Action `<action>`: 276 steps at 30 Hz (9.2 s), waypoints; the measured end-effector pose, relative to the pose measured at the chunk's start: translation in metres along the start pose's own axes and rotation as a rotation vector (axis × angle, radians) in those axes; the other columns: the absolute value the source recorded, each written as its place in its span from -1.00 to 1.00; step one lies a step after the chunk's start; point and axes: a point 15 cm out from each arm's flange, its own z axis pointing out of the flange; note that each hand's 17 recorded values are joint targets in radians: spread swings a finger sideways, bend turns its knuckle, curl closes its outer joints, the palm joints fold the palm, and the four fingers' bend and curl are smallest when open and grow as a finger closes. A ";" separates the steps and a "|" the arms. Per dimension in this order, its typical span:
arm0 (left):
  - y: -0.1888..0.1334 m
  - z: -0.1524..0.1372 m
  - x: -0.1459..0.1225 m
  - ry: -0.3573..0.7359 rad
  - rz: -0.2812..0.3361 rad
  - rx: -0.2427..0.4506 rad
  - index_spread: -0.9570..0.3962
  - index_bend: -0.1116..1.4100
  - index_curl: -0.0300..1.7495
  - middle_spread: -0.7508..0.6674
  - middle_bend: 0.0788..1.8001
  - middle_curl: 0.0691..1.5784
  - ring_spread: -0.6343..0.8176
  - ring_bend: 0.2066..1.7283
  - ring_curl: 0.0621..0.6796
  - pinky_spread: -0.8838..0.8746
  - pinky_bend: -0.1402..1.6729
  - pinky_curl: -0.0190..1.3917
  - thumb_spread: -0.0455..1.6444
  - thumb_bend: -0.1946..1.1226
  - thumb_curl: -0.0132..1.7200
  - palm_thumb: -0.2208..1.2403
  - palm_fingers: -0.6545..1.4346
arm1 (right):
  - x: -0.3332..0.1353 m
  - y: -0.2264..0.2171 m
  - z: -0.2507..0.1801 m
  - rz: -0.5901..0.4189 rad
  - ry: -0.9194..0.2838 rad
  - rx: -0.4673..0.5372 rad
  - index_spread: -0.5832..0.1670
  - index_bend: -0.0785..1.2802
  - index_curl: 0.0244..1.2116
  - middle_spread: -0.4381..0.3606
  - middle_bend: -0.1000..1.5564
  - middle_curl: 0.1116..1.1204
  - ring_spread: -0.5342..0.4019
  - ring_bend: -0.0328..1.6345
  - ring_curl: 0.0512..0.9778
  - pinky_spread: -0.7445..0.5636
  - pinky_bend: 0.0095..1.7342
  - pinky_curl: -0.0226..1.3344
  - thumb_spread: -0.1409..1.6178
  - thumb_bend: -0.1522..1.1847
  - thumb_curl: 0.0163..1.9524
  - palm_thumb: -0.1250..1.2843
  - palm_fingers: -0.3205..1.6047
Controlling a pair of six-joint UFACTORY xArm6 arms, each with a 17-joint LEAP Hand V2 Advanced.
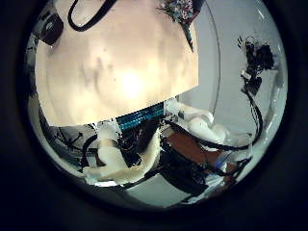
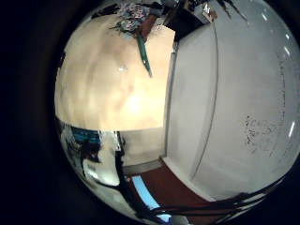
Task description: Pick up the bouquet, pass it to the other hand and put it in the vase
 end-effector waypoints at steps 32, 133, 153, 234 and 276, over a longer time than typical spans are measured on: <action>0.003 -0.025 0.038 0.058 0.241 0.020 0.42 -0.62 -0.58 0.46 -0.87 -0.64 0.57 -0.63 -0.59 0.70 -0.42 -0.76 0.29 -0.74 -0.62 -0.33 -0.21 | 0.077 -0.064 0.031 0.398 -0.169 -0.034 -0.01 -0.64 -0.60 0.07 -0.45 -0.46 0.02 -0.03 -0.56 0.53 -0.37 -0.56 0.40 -0.80 -0.69 -0.43 -0.20; -0.038 -0.075 0.066 0.403 0.211 0.158 0.40 -0.57 -0.53 0.30 -0.77 -0.61 0.53 -0.71 -0.64 0.64 -0.48 -0.83 0.35 -0.75 -0.63 -0.32 -0.01 | 0.070 -0.137 -0.106 0.381 -0.908 0.605 -0.04 0.87 0.40 -0.21 0.77 0.28 -0.25 0.83 0.27 -0.16 0.56 0.02 0.03 -0.65 -0.01 0.86 0.53; -0.075 -0.161 0.106 1.285 0.185 0.289 0.39 -0.61 -0.44 0.06 -0.66 -0.48 0.35 -0.70 -0.69 0.51 -0.49 -0.88 0.29 -0.75 -0.62 -0.38 0.09 | -0.022 -0.053 -0.156 -0.041 -1.568 0.675 -0.01 0.90 0.36 -0.20 0.79 0.24 -0.25 0.82 0.29 -0.17 0.50 0.17 0.02 -0.66 0.18 0.87 0.53; -0.048 -0.290 -0.125 1.112 0.067 0.800 -0.66 0.00 0.35 -0.69 0.22 0.23 -0.69 0.68 0.57 -0.50 0.80 -0.16 0.32 -0.72 -0.13 0.59 0.68 | -0.254 -0.056 0.017 -0.222 -1.437 0.308 -0.46 -0.64 -0.48 0.19 -0.53 -0.57 0.53 -0.21 -0.58 0.82 -0.24 -0.34 0.26 -0.81 -0.48 0.21 -0.63; -0.116 -0.184 -0.236 1.133 -0.120 0.797 -0.74 -0.10 0.48 -0.70 0.20 0.25 -0.69 0.67 0.55 -0.52 0.74 -0.05 0.32 -0.72 -0.08 0.58 0.69 | -0.254 -0.058 0.016 -0.220 -1.418 0.339 -0.46 -0.64 -0.55 0.16 -0.64 -0.55 0.53 -0.37 -0.64 0.82 -0.34 -0.53 0.26 -0.81 -0.52 0.23 -0.51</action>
